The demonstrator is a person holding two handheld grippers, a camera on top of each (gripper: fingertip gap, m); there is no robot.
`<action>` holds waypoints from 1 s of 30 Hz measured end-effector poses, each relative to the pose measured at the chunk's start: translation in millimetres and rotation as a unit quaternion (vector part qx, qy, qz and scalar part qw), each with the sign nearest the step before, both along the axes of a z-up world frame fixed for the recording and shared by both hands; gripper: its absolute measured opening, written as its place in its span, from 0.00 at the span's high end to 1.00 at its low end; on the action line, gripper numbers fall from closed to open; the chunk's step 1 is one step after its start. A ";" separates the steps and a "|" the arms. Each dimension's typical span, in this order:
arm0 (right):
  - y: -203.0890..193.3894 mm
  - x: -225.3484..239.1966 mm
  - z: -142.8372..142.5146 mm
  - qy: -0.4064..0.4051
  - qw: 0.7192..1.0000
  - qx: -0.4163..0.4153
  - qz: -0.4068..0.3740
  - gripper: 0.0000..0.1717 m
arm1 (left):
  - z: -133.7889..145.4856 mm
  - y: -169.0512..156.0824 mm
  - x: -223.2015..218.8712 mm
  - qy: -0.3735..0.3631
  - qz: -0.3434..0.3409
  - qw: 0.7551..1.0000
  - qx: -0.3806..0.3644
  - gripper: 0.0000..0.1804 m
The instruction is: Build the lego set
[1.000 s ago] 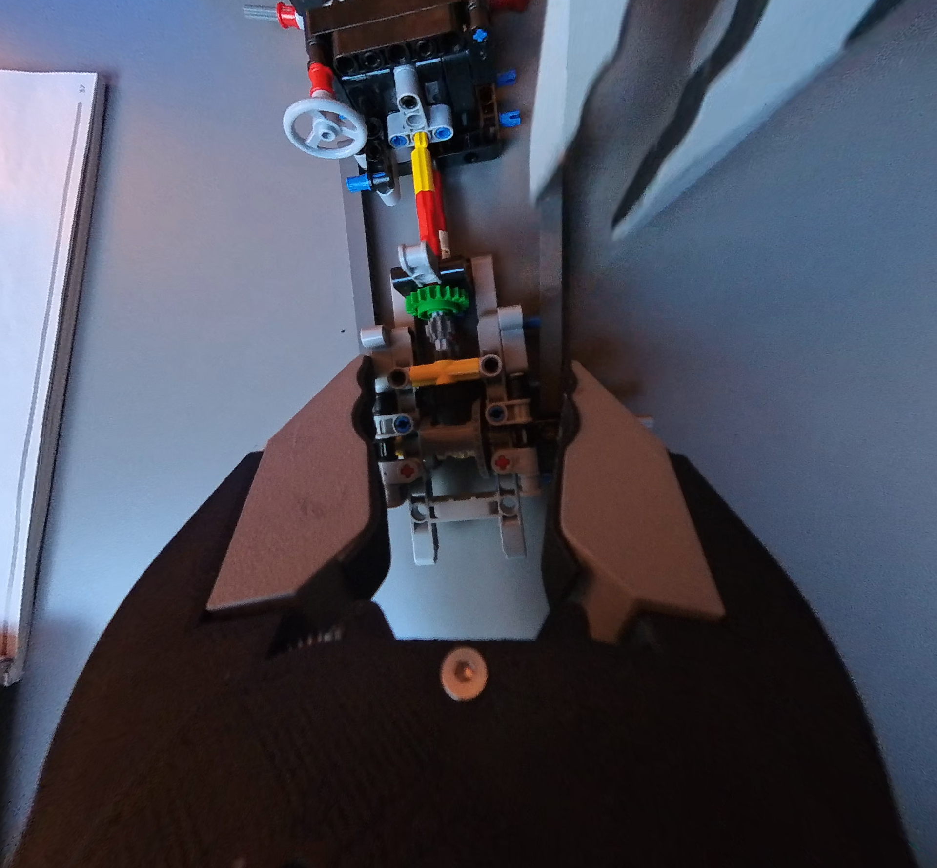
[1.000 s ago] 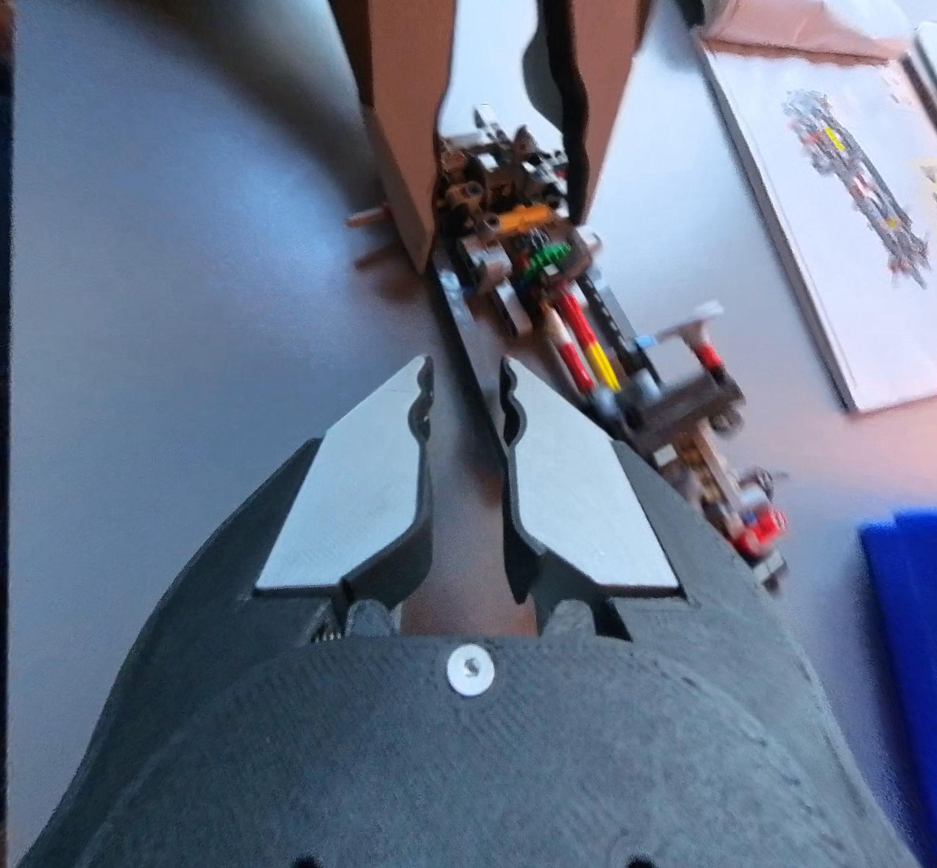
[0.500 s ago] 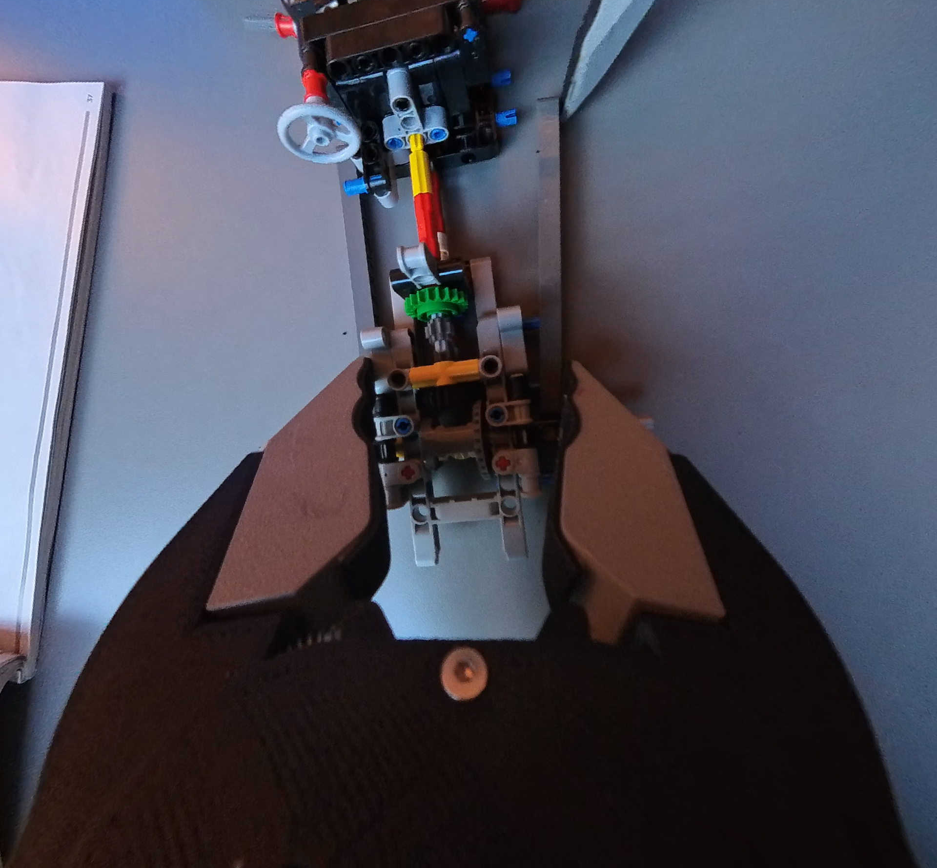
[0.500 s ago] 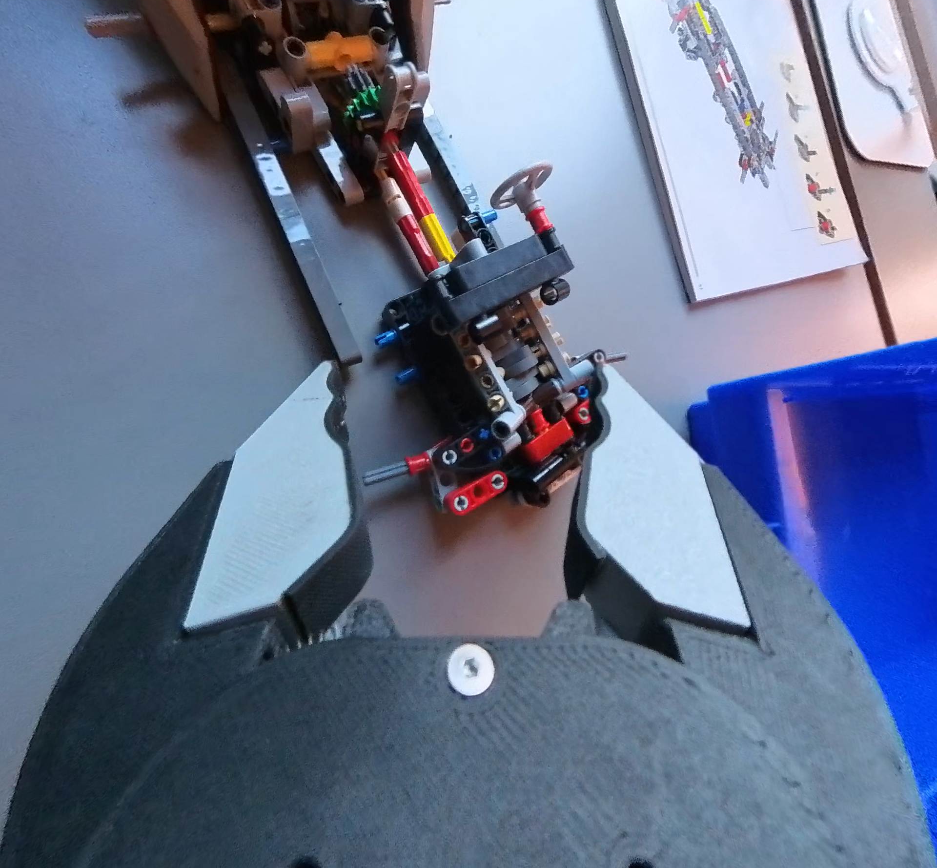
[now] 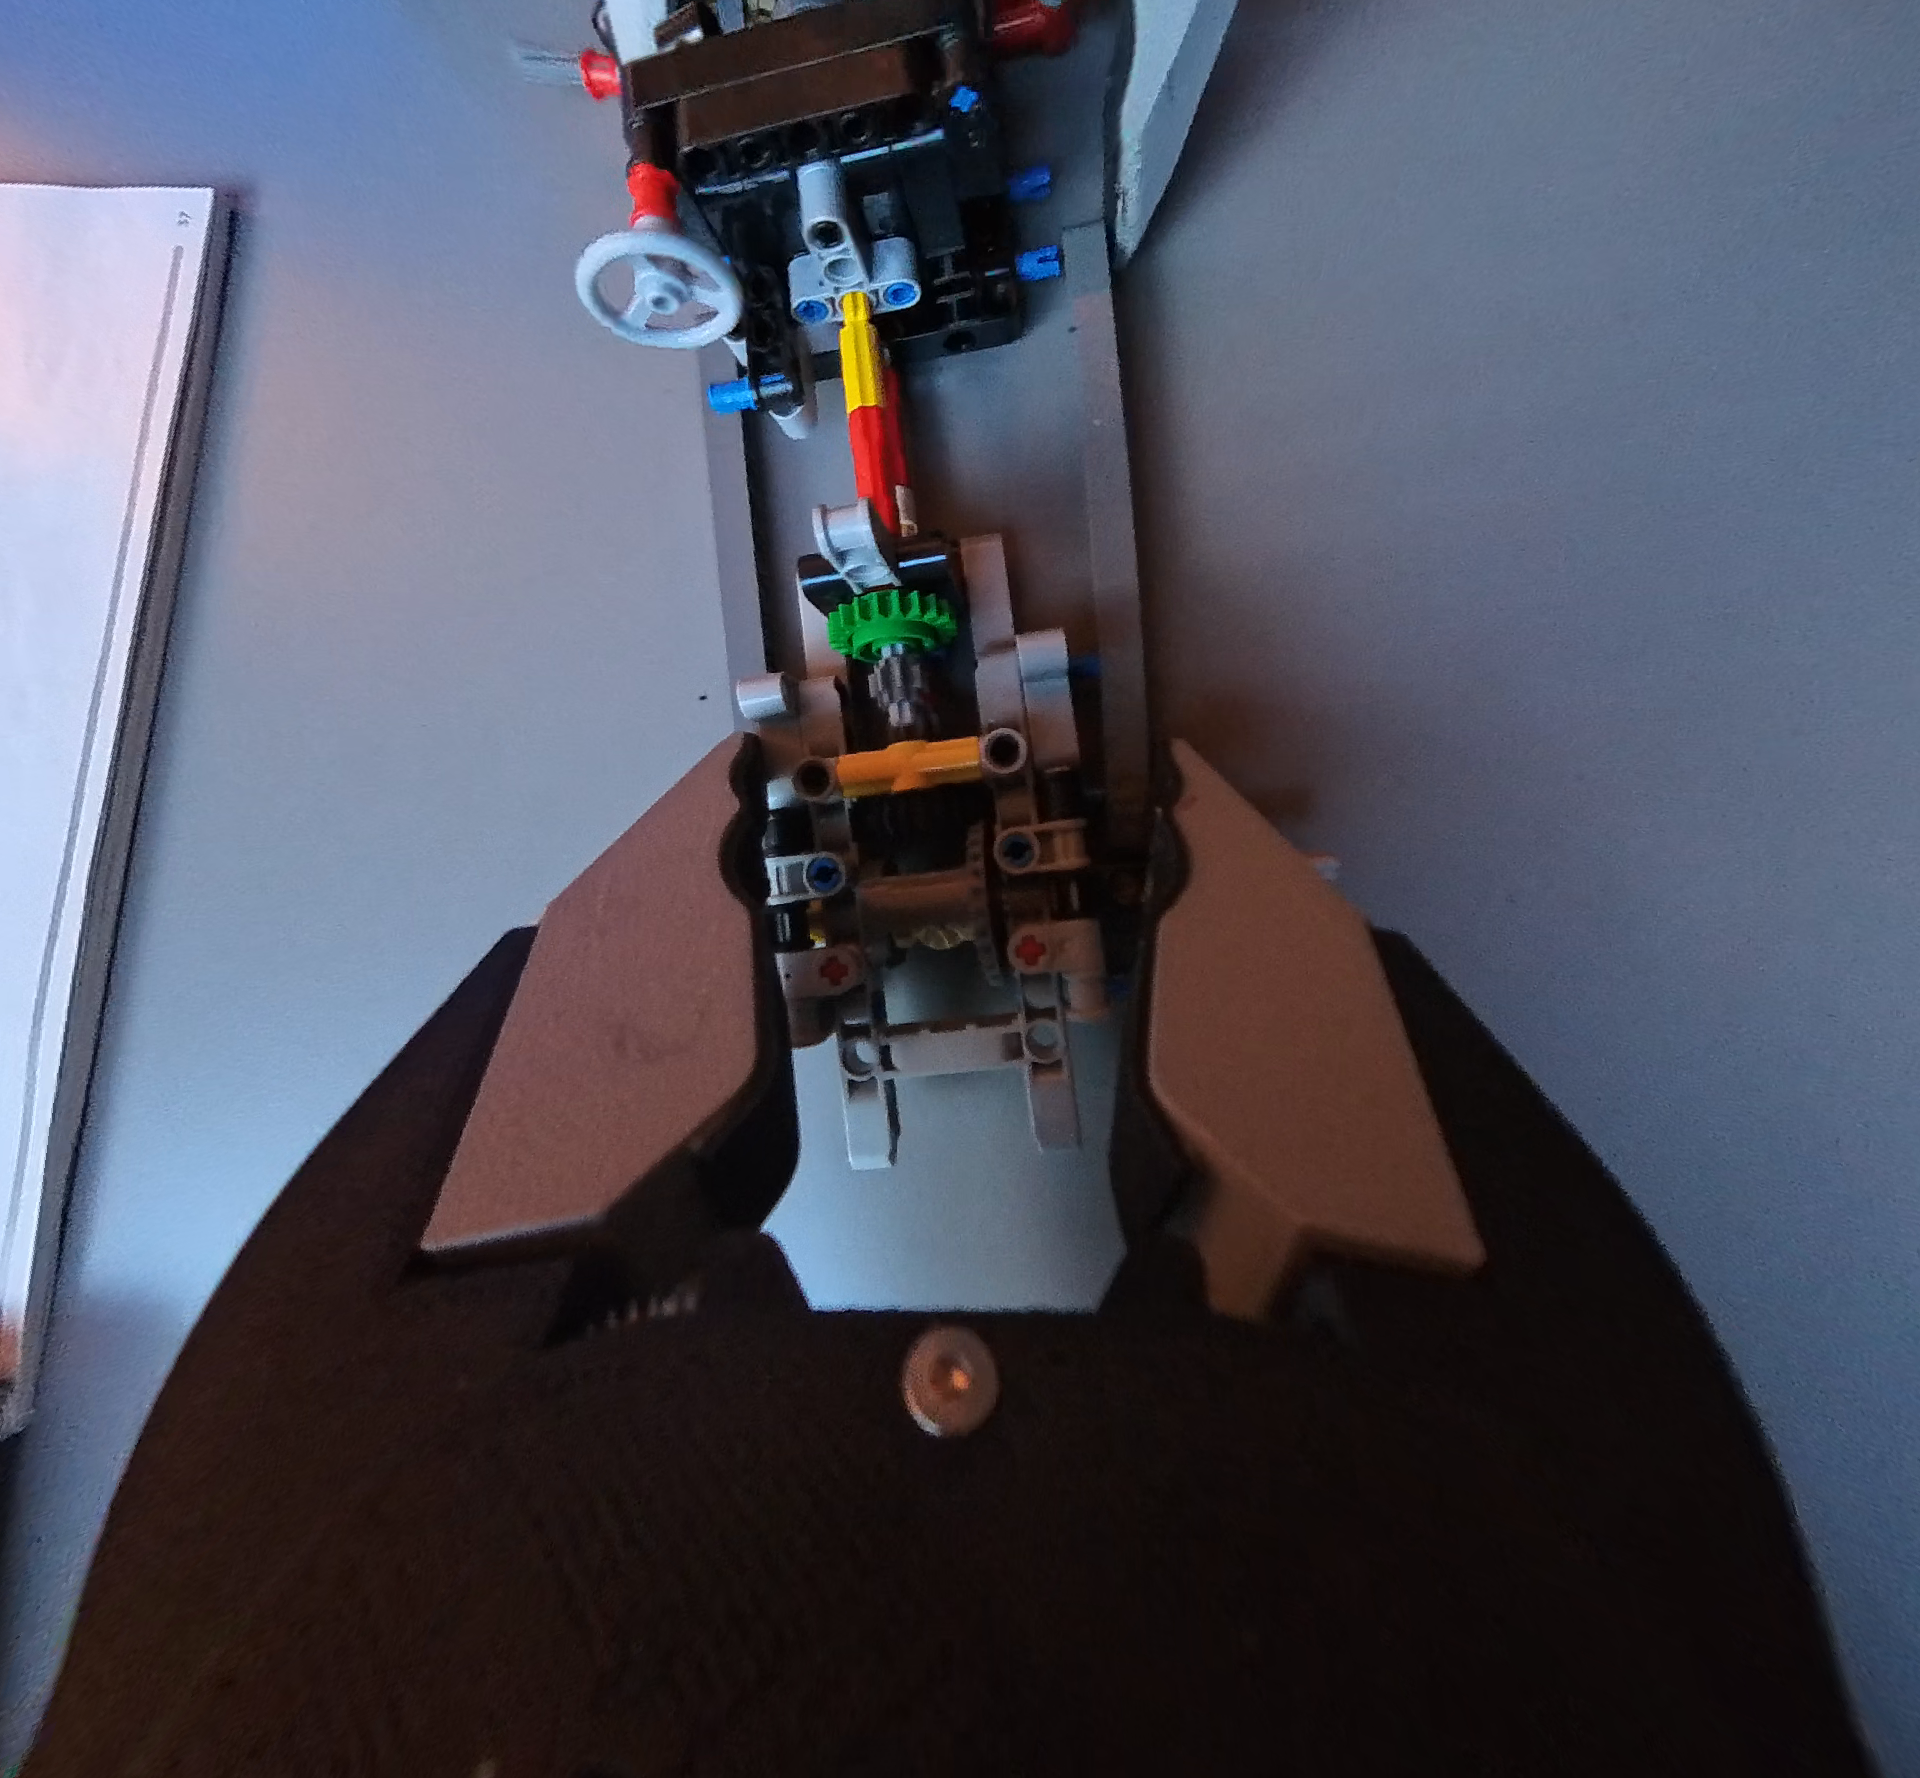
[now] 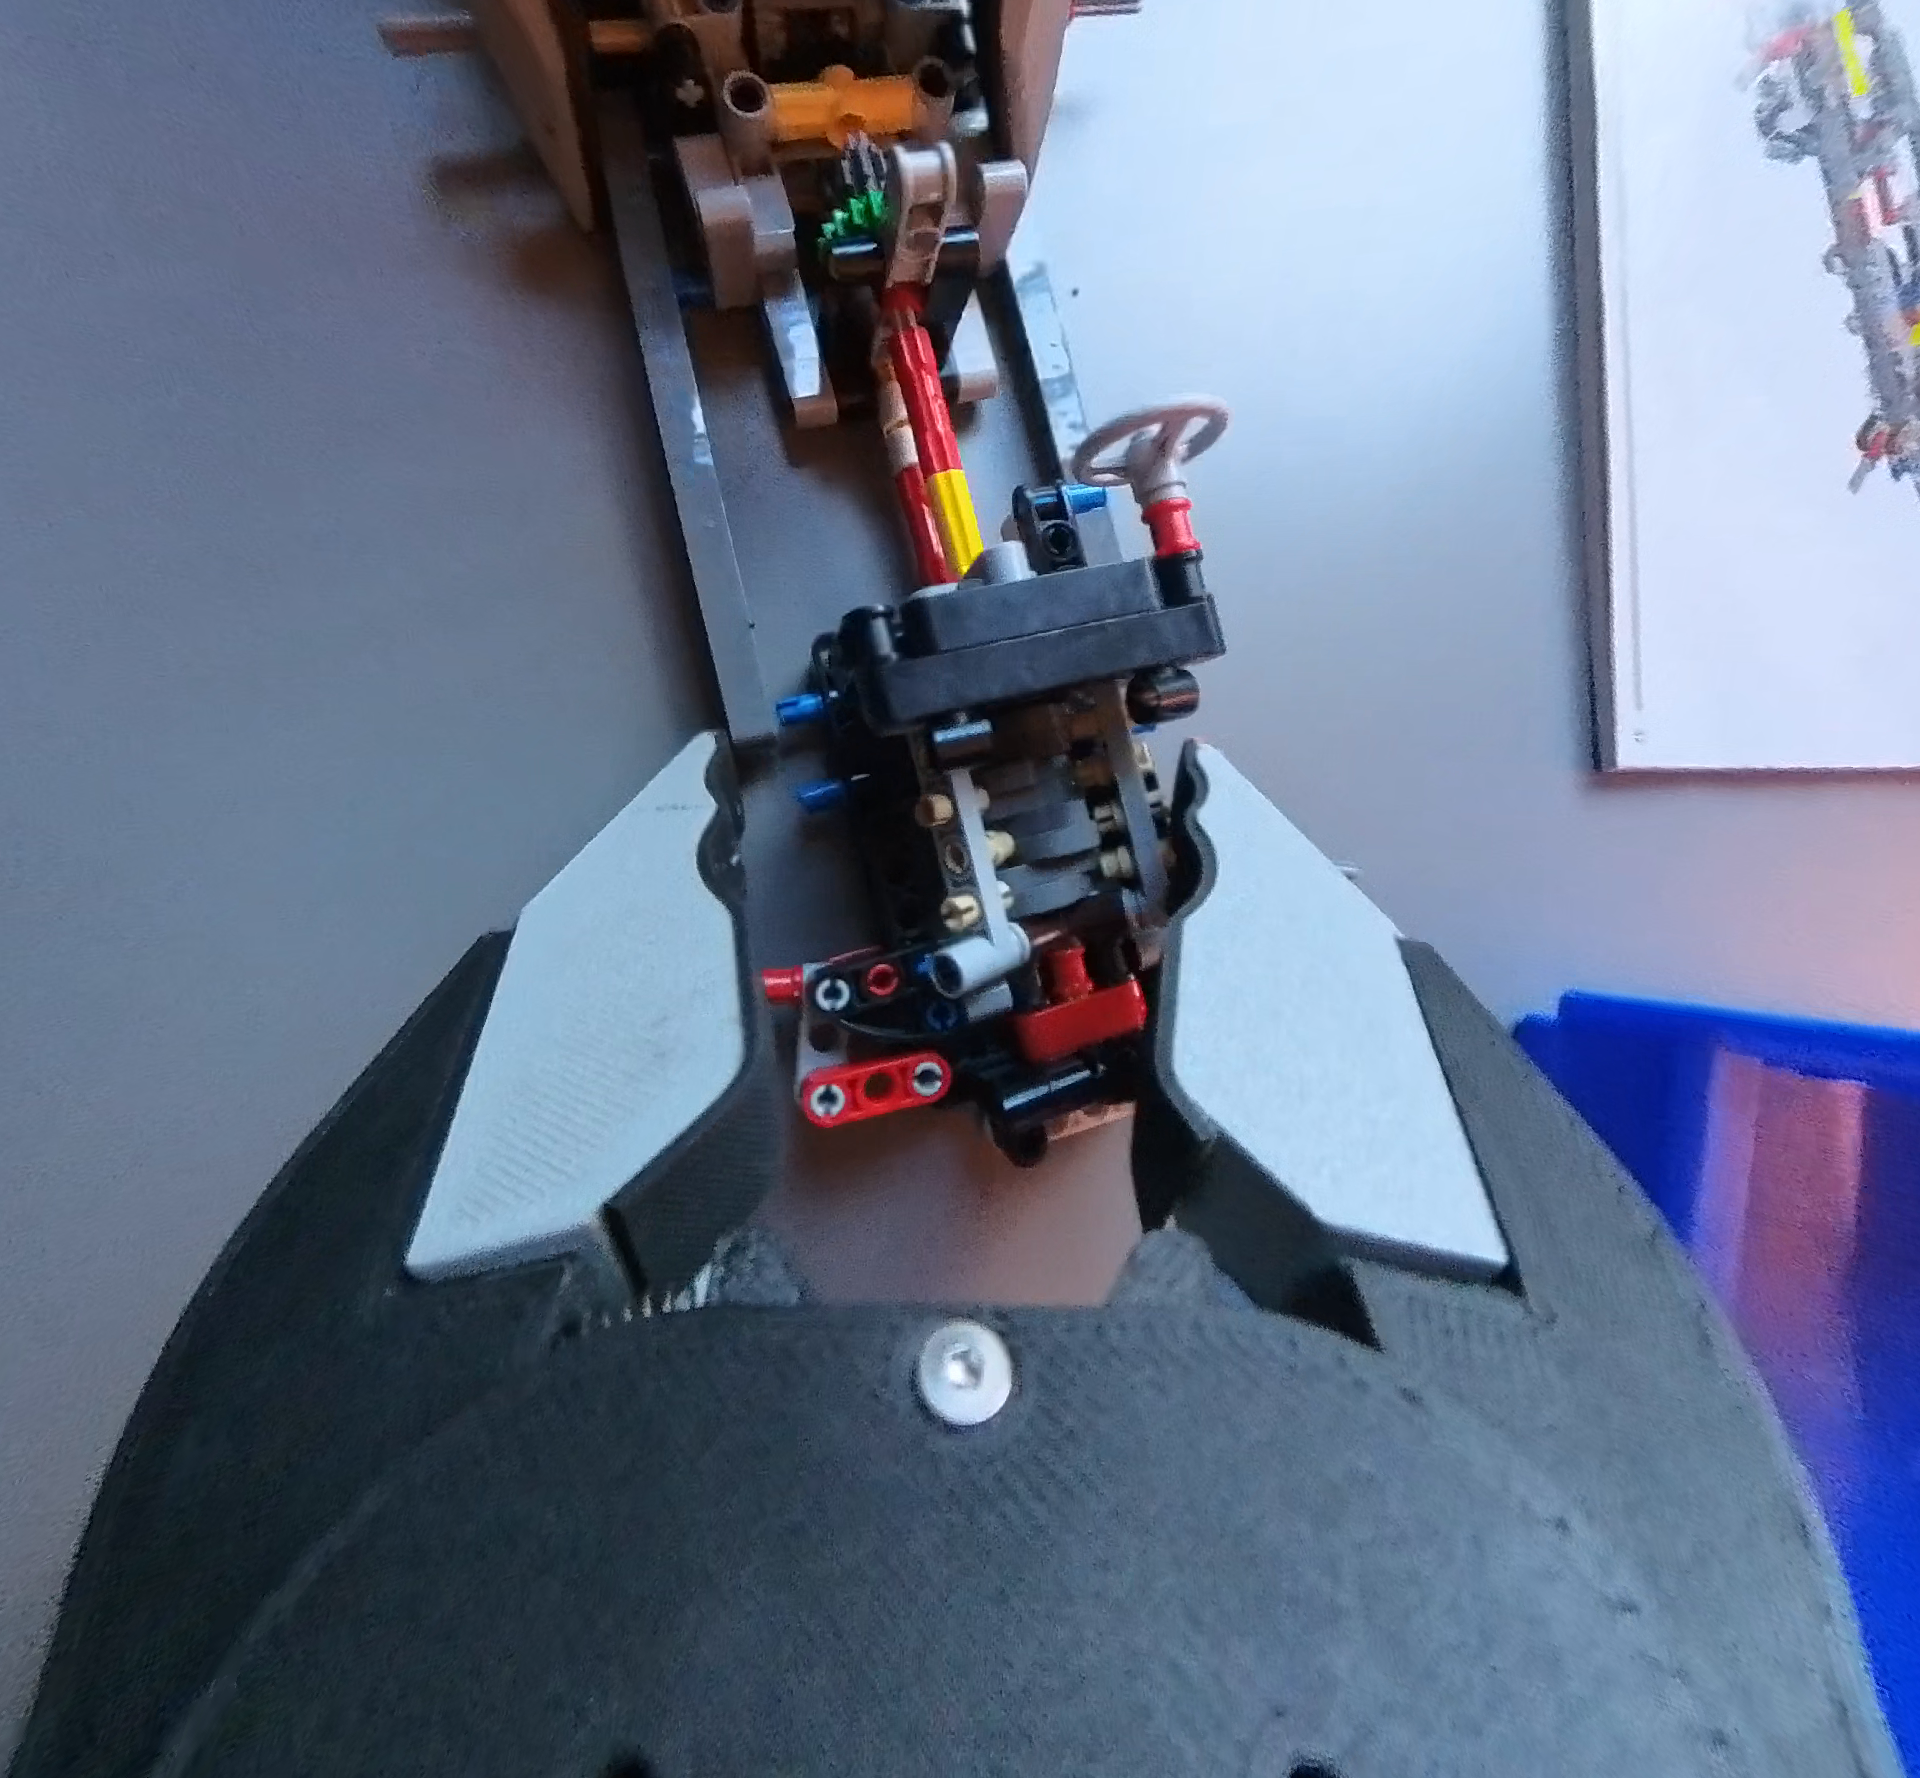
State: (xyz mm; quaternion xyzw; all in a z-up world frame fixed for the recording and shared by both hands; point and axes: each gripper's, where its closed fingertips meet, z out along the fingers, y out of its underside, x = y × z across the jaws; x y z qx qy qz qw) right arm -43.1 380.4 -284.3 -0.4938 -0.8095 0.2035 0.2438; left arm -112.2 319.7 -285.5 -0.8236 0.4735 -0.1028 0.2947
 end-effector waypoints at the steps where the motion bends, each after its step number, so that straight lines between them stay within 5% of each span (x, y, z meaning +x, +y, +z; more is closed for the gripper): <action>1: -0.4 -0.6 0.0 -0.006 1.000 0.003 0.009 0.53 | 0.0 0.0 -0.1 0.001 0.000 1.000 0.001 0.60; 21: -1.8 -2.2 -3.3 -0.067 0.998 -0.002 0.015 0.55 | 0.0 -0.4 -1.6 -0.006 -0.006 1.000 -0.005 0.60; 30: -5.0 -6.9 -1.2 -0.027 0.999 0.011 0.039 0.55 | 0.7 0.5 -6.4 -0.018 -0.019 1.000 -0.009 0.60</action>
